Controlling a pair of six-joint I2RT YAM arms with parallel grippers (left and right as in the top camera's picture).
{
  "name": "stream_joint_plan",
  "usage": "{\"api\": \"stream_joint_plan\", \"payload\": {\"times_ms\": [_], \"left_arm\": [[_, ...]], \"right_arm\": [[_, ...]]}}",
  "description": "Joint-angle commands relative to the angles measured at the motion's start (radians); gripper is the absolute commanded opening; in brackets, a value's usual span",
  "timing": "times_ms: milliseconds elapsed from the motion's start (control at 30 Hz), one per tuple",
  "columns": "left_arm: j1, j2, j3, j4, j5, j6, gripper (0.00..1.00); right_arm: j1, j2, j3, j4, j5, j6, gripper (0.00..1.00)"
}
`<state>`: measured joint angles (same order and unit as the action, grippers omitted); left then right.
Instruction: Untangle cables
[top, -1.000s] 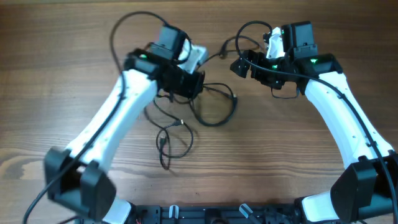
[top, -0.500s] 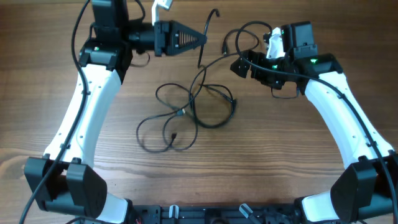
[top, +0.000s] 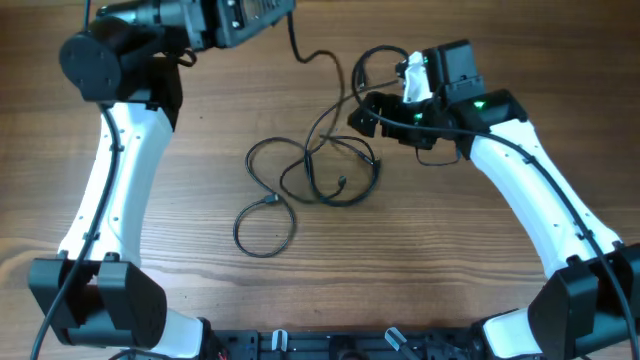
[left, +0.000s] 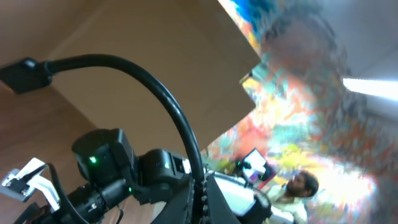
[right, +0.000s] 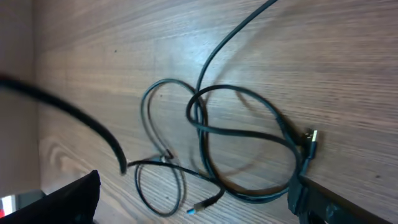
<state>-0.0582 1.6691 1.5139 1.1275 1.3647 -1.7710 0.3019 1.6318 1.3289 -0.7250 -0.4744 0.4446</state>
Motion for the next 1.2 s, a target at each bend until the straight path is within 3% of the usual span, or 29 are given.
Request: {"api": "stream_joint_plan", "payload": {"times_ms": [0,67,233,333,433,500,600,733,900,967,1033,1133,1167], "left_arm": [[0.022,0.002,0.007,-0.117,-0.02,0.085,0.04],[0.024,0.002,0.006,-0.258,-0.014,0.215,0.04],[0.026,0.002,0.006,-0.905,-0.1,0.719,0.04],[0.023,0.002,0.006,-1.294,-0.307,0.966,0.04],[-0.018,0.002,0.006,-1.68,-0.658,1.172,0.04],[-0.07,0.002,0.006,-1.886,-0.861,1.246,0.04],[-0.161,0.002,0.004,-2.115,-1.002,1.305,0.04],[-0.23,0.0,0.003,-2.2,-1.042,1.322,0.04],[-0.151,0.0,0.003,-2.143,-0.876,1.323,0.04],[-0.122,0.0,0.003,-2.187,-0.953,1.359,0.04],[-0.1,0.0,0.003,-2.266,-1.155,1.372,0.06],[-0.078,0.001,0.003,-2.361,-1.285,1.376,0.17],[-0.077,0.001,0.003,-2.381,-1.284,1.376,0.3]], "right_arm": [[0.016,-0.018,0.002,0.004,-0.012,0.0,1.0],[0.016,-0.018,0.002,0.004,-0.012,0.0,0.99],[0.015,-0.018,0.002,0.004,-0.012,-0.001,0.99],[0.015,-0.018,0.002,0.004,-0.012,-0.023,1.0],[0.015,-0.018,0.002,0.004,-0.008,-0.026,1.0],[0.015,-0.018,0.002,0.006,0.004,-0.026,1.0],[0.015,-0.018,0.002,0.01,0.003,-0.026,1.0],[0.047,-0.018,0.002,0.015,-0.035,-0.022,0.99],[0.092,-0.018,0.002,0.029,-0.077,0.038,0.98],[0.115,-0.017,0.002,0.029,-0.076,0.043,0.98],[0.152,0.0,0.002,0.037,-0.052,0.081,0.95],[0.196,0.035,0.002,0.065,-0.027,0.127,0.94],[0.208,0.051,0.002,0.084,-0.027,0.139,0.94]]}}
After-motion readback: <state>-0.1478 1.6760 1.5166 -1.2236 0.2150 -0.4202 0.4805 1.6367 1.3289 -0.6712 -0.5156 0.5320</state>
